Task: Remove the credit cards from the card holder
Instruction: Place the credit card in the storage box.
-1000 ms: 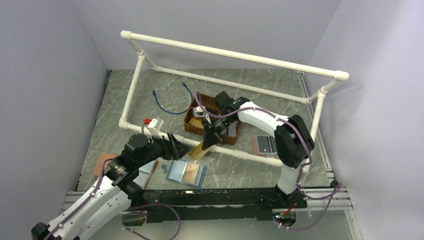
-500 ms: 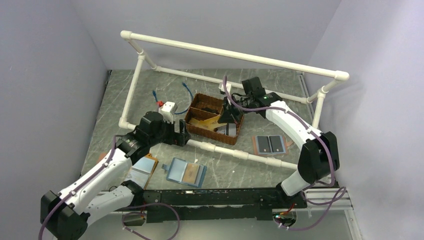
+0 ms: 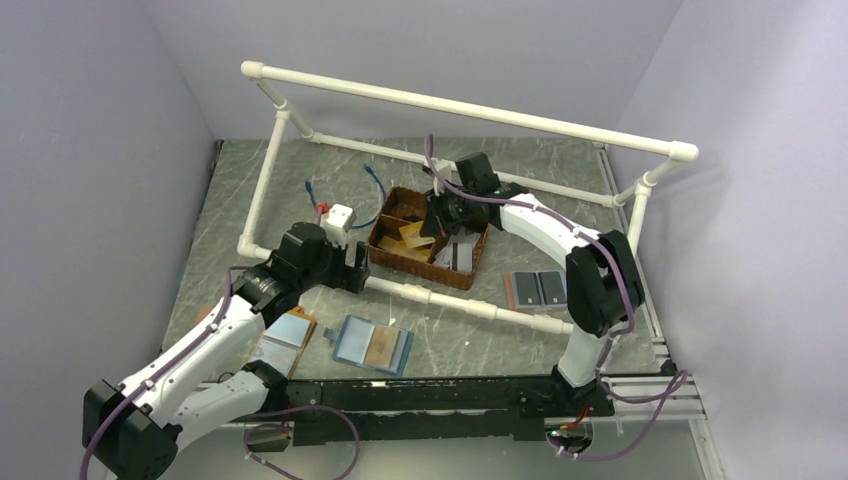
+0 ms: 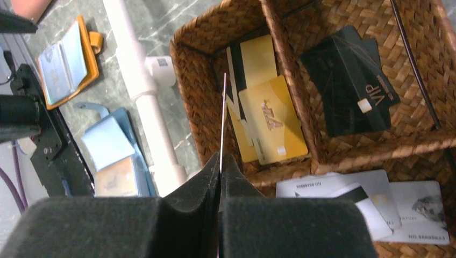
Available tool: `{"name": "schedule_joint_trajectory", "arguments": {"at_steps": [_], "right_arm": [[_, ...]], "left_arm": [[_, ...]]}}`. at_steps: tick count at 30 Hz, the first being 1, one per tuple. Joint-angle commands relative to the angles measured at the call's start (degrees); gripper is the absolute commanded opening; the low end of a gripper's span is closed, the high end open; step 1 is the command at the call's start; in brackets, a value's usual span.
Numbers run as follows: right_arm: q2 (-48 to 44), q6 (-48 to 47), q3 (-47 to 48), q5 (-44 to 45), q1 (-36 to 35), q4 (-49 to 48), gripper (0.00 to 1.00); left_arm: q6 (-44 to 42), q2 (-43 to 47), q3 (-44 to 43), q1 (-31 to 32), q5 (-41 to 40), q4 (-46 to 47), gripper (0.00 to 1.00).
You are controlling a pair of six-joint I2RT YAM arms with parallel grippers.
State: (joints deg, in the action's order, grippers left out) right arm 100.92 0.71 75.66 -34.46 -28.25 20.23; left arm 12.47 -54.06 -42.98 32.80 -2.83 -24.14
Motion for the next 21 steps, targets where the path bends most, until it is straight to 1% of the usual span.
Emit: {"name": "schedule_joint_trajectory", "arguments": {"at_steps": [1, 7, 11, 13, 15, 18, 21], "right_arm": [[2.6, 5.2, 5.4, 4.1, -1.5, -3.7, 0.0], [7.0, 7.0, 8.8, 8.1, -5.0, -4.1, 0.0], [10.1, 8.1, 10.5, 13.5, -6.2, -3.0, 0.02], [10.4, 7.2, 9.8, 14.0, -6.2, -2.8, 0.06], [9.4, 4.2, 9.2, 15.2, -6.3, -1.6, 0.11], [5.2, 0.0, 7.0, 20.1, -6.2, -0.7, 0.2], [-0.1, -4.5, 4.3, 21.9, -5.7, -0.3, 0.25]], "left_arm": [[-2.6, 0.9, -1.5, -0.2, -2.5, 0.2, 0.99], [-2.6, 0.6, -1.5, -0.2, -2.3, 0.3, 1.0], [-2.6, 1.1, -1.2, -0.2, -2.2, 0.4, 0.99], [-2.7, 1.4, -1.0, -0.2, -2.1, 0.8, 0.99], [-2.5, 1.5, -1.0, -0.2, -1.6, 0.9, 0.99], [-2.4, 1.3, -1.0, -0.3, -0.6, 1.4, 0.99], [-1.9, 0.7, -0.8, -0.5, 1.5, 2.3, 0.99]]}}
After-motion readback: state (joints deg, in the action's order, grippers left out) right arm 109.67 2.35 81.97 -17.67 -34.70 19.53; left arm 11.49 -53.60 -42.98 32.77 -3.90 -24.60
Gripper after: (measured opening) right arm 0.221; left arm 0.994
